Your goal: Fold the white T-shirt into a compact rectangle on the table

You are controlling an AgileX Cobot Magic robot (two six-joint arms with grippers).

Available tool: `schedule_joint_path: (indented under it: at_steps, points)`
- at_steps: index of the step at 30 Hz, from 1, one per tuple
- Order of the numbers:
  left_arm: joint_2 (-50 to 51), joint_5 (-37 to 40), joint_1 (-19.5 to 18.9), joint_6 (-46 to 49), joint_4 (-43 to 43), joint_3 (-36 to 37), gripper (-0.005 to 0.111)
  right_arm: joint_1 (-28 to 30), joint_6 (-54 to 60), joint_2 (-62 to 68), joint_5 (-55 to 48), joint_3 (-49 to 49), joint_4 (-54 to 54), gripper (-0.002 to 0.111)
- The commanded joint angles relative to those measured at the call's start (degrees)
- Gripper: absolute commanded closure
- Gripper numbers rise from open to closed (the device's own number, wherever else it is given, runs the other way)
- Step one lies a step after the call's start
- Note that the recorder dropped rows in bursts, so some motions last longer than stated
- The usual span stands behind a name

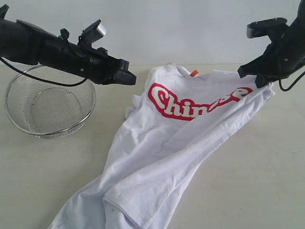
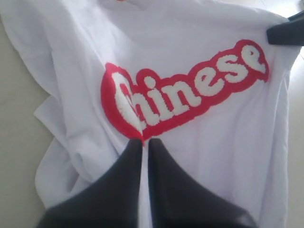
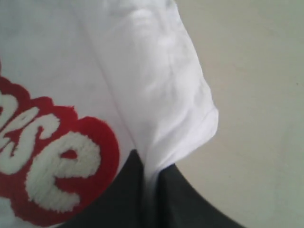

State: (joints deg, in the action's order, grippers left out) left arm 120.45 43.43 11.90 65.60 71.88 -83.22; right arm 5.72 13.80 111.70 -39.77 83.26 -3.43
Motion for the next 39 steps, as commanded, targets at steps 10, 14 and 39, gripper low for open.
schedule_joint_path:
  at_steps: [10, 14, 39]
  points:
    - [2.8, -5.0, 0.8, -1.1, -1.8, -4.6, 0.102, 0.2, -13.0, -1.3, -2.6, 0.3, 8.3, 0.051]
    - [2.8, -5.0, 0.8, -5.4, -7.3, -5.1, 0.102, -1.7, -12.8, -3.3, -2.9, 0.3, 6.4, 0.110]
    - [17.3, -4.7, 4.8, -11.8, -12.5, -20.4, 0.102, -10.3, 2.9, 10.0, 1.9, 0.8, -12.7, 0.107]
